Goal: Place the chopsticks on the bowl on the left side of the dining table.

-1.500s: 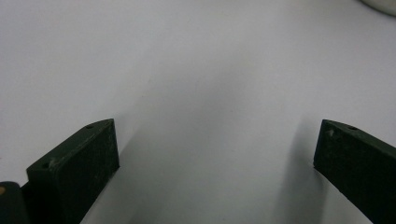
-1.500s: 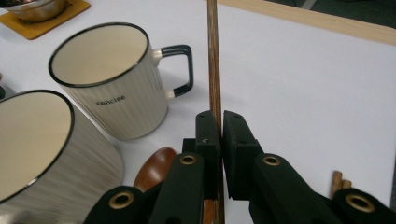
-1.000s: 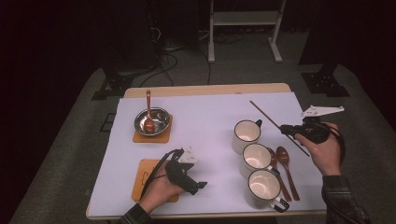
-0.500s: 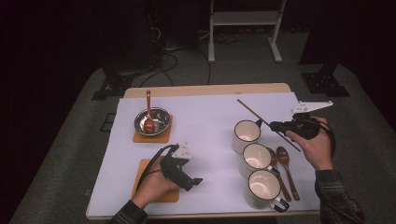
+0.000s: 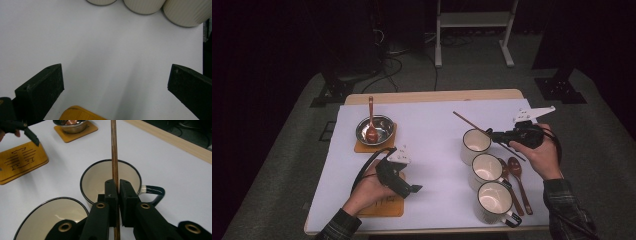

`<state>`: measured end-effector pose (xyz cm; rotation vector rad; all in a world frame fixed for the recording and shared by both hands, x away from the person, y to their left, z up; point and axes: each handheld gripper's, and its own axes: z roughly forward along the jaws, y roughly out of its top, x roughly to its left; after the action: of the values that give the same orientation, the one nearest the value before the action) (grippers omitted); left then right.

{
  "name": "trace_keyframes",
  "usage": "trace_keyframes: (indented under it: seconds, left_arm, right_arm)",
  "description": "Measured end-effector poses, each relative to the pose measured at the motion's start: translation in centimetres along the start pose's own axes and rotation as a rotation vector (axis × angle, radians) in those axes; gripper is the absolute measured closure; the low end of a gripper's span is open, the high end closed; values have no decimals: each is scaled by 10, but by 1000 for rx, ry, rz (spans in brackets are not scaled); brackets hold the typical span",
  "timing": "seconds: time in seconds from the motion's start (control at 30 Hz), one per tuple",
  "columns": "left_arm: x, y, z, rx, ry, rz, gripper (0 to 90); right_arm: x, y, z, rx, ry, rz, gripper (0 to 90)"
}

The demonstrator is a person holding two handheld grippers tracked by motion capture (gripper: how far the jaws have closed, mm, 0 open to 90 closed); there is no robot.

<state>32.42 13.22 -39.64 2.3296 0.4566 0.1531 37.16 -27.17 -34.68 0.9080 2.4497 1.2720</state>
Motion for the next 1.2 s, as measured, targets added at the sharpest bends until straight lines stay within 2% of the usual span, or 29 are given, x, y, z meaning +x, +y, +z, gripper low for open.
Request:
trace_keyframes:
  seconds: [0.27,0.6,0.83,1.2]
  left_arm:
    - [4,4,-6,-10,-26,21,0]
    - [13,14,-19,-43,-36,48,0]
    - [17,22,-24,-42,-70,77,0]
    - [16,37,-31,-55,-71,118,0]
  right_arm:
    - [5,4,12,27,40,-35,847]
    - [11,11,23,53,91,-82,847]
    - [17,16,31,68,145,-119,847]
    - [27,23,43,113,209,-165,847]
